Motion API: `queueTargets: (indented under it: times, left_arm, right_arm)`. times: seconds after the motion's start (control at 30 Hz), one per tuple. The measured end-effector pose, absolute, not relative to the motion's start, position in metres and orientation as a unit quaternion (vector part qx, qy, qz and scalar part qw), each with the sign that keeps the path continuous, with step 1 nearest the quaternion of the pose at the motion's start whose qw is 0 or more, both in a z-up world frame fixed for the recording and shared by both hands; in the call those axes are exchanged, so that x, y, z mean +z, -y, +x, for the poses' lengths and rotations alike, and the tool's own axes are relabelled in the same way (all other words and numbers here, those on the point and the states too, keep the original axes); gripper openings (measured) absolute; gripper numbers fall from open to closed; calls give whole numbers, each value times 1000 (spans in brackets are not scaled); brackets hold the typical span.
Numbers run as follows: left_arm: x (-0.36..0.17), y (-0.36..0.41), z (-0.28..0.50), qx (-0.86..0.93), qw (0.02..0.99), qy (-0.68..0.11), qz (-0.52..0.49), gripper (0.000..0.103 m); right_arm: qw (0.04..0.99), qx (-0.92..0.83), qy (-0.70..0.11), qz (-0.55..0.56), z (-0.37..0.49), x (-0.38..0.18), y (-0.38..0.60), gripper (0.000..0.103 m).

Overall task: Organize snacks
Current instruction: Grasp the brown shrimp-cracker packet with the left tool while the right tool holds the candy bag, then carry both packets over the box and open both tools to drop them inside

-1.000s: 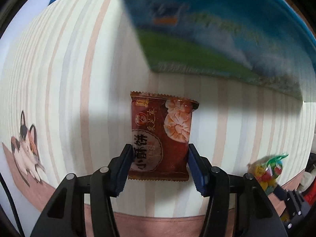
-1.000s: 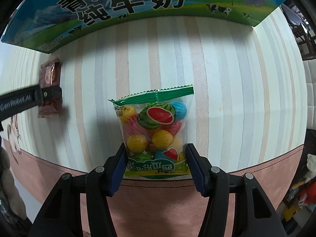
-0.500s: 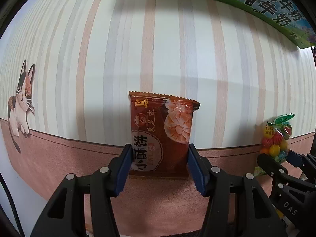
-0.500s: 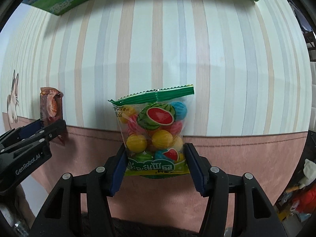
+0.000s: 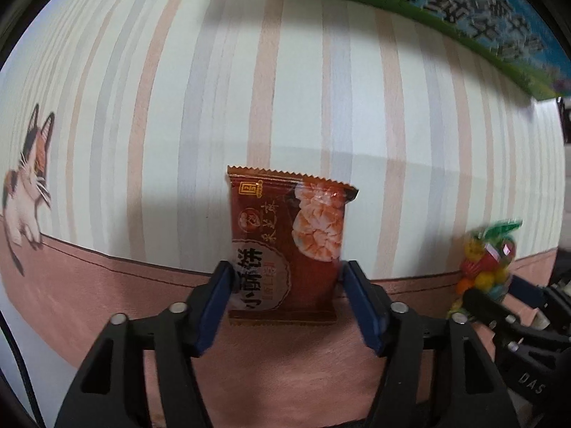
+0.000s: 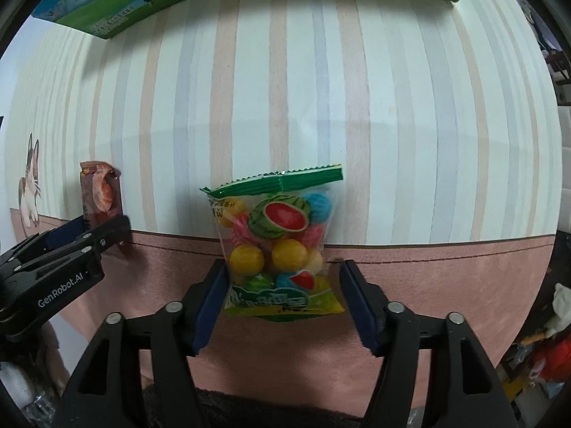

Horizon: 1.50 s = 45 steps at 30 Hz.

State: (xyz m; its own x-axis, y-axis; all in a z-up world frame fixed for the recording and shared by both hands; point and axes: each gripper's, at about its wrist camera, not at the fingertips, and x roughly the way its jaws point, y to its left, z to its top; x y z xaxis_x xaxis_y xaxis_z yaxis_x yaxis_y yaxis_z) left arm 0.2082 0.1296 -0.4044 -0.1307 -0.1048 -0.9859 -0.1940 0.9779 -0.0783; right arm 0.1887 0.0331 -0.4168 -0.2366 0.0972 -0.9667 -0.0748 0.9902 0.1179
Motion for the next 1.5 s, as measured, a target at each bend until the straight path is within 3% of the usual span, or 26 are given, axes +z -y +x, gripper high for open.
queueTargets:
  times: [0.27, 0.33, 0.43, 0.57, 0.63, 0.93, 1.23, 1.5]
  left_arm:
    - [-405, -129, 213, 44, 644, -758, -95, 69]
    - [-407, -129, 215, 52, 647, -755, -92, 59]
    - [-404, -128, 216, 51, 650, -752, -93, 53]
    - [-397, -128, 217, 57, 652, -750, -94, 52]
    - [-394, -126, 216, 57, 655, -748, -91, 52]
    - [-380, -113, 209, 50, 673, -734, -77, 52]
    - [-317, -106, 208, 22, 708, -700, -90, 52]
    - [-232, -100, 258, -18, 757, -644, -109, 52]
  right_arm:
    - [610, 58, -790, 21, 196, -428, -29, 70]
    - [612, 56, -789, 13, 195, -430, -28, 70]
    - [618, 52, -785, -6, 188, -434, -35, 69]
    - [630, 57, -773, -44, 183, -434, -44, 65]
    - [635, 63, -768, -49, 180, -434, -48, 57]
    - [645, 73, -760, -23, 170, -426, -24, 56]
    - [679, 102, -726, 42, 182, -375, 17, 56]
    - [729, 121, -666, 96, 235, -294, 66, 56]
